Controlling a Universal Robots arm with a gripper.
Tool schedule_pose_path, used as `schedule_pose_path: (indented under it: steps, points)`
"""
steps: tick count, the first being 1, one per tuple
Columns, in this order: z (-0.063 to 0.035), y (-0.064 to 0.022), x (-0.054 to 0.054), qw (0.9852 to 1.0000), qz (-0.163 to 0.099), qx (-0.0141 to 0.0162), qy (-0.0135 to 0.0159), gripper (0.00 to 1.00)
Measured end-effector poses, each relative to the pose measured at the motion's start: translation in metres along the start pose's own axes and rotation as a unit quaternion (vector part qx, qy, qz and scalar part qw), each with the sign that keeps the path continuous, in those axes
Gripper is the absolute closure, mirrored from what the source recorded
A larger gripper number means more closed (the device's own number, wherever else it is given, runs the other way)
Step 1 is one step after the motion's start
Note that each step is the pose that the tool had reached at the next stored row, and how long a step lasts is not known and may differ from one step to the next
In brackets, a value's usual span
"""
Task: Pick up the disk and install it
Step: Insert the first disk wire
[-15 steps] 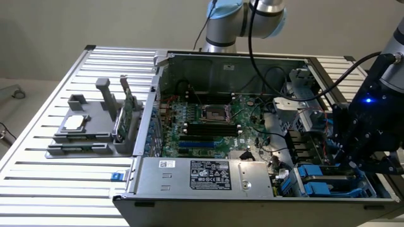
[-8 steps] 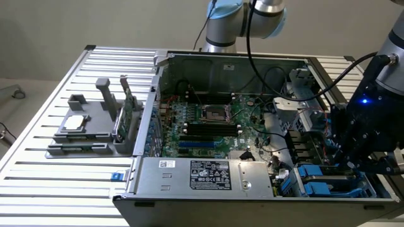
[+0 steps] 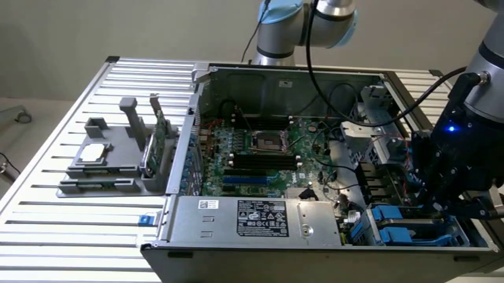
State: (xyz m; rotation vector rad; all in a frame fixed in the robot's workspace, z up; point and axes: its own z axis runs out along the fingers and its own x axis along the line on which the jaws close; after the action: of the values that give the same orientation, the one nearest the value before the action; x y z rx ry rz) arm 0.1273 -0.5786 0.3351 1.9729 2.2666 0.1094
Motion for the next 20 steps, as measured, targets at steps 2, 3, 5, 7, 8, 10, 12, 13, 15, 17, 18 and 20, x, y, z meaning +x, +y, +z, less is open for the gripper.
schedule_pose_path:
  steps: [2, 3, 5, 7, 8, 10, 12, 13, 15, 17, 18, 20]
  points:
    - [0.0002, -0.0023, 0.0004, 1.0, 0.0, -0.0024, -0.0007, 0.82]
    - [0.0004, -0.0033, 0.0005, 1.0, 0.0, -0.0035, -0.001, 0.82]
    - [0.0009, -0.0045, 0.0007, 1.0, 0.001, -0.0052, -0.0015, 0.82]
    - [0.0014, -0.0048, 0.0008, 1.0, 0.001, -0.0066, -0.0021, 0.82]
    - [0.0017, -0.005, 0.0009, 1.0, 0.001, -0.0071, -0.0023, 0.82]
    - [0.0023, -0.0052, 0.0009, 1.0, 0.001, -0.0079, -0.0027, 0.82]
    - [0.0025, -0.0054, 0.0009, 1.0, 0.001, -0.0083, -0.0033, 0.82]
    - [0.0027, -0.0055, 0.0009, 1.0, 0.001, -0.0085, -0.0036, 0.82]
    - [0.0029, -0.0056, 0.001, 1.0, 0.001, -0.0087, -0.004, 0.82]
    - [0.003, -0.0056, 0.001, 1.0, 0.001, -0.0087, -0.0045, 0.82]
    - [0.0032, -0.0056, 0.001, 0.9999, 0.001, -0.0088, -0.0048, 0.82]
    - [0.0035, -0.0057, 0.001, 0.9999, 0.001, -0.009, -0.0054, 0.82]
